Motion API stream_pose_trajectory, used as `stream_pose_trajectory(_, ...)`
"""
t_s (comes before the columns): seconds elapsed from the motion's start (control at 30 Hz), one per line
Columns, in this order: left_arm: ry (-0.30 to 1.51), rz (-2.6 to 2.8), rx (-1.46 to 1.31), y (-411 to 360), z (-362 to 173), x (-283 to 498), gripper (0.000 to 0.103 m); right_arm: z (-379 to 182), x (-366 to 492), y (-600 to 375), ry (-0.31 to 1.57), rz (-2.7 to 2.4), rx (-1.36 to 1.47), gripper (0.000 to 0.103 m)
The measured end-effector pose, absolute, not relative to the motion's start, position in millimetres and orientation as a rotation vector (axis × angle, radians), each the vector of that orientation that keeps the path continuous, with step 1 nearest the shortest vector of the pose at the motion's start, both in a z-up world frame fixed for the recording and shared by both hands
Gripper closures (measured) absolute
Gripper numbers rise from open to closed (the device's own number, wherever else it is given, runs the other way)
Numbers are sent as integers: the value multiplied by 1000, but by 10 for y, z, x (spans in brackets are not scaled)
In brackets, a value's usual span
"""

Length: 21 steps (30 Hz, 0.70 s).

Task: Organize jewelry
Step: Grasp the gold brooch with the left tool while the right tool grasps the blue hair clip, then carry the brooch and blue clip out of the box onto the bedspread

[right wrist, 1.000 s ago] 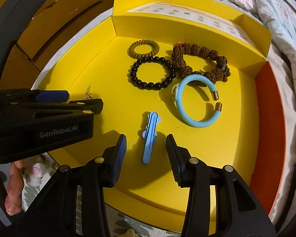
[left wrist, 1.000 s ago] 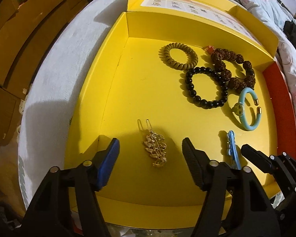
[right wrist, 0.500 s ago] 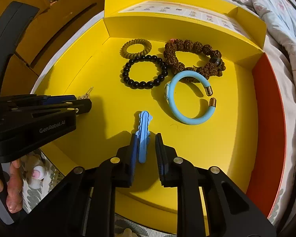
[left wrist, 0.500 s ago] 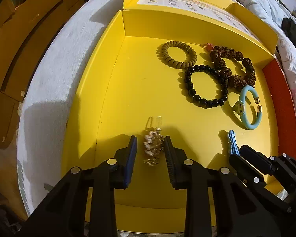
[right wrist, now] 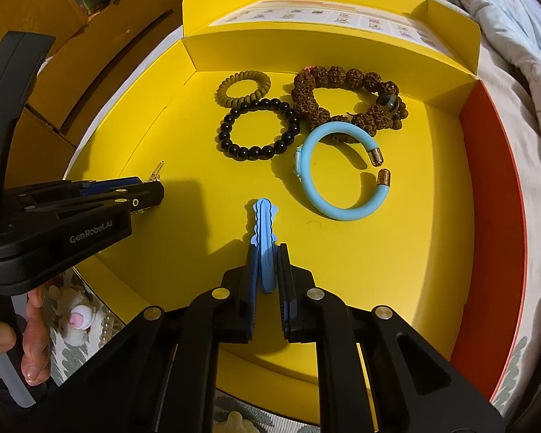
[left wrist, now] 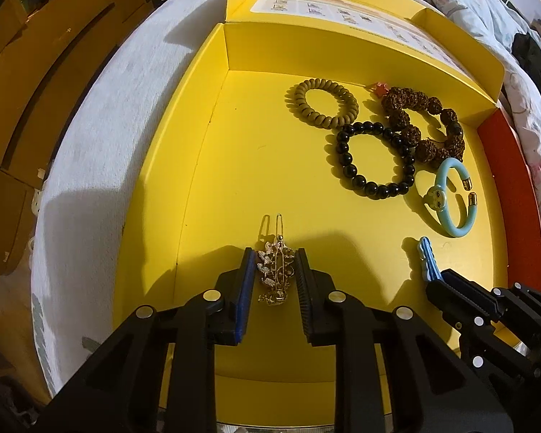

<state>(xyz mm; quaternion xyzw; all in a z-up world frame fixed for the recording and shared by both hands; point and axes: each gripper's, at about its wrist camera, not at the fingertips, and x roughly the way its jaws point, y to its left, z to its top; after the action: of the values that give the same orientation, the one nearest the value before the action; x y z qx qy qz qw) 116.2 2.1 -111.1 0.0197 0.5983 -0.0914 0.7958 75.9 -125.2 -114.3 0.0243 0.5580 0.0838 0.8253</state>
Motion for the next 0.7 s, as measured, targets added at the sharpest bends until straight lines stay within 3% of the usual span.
stream_pose_trajectory(0.17, 1273, -196, 41, 68, -1059, 1135, 85, -1100, 748, -1312, 1173, 170, 67, 92)
stream_pose_trajectory(0.7, 1213, -247, -5, 151, -732, 961, 85, -651, 600, -1633, 1080, 149, 147, 92)
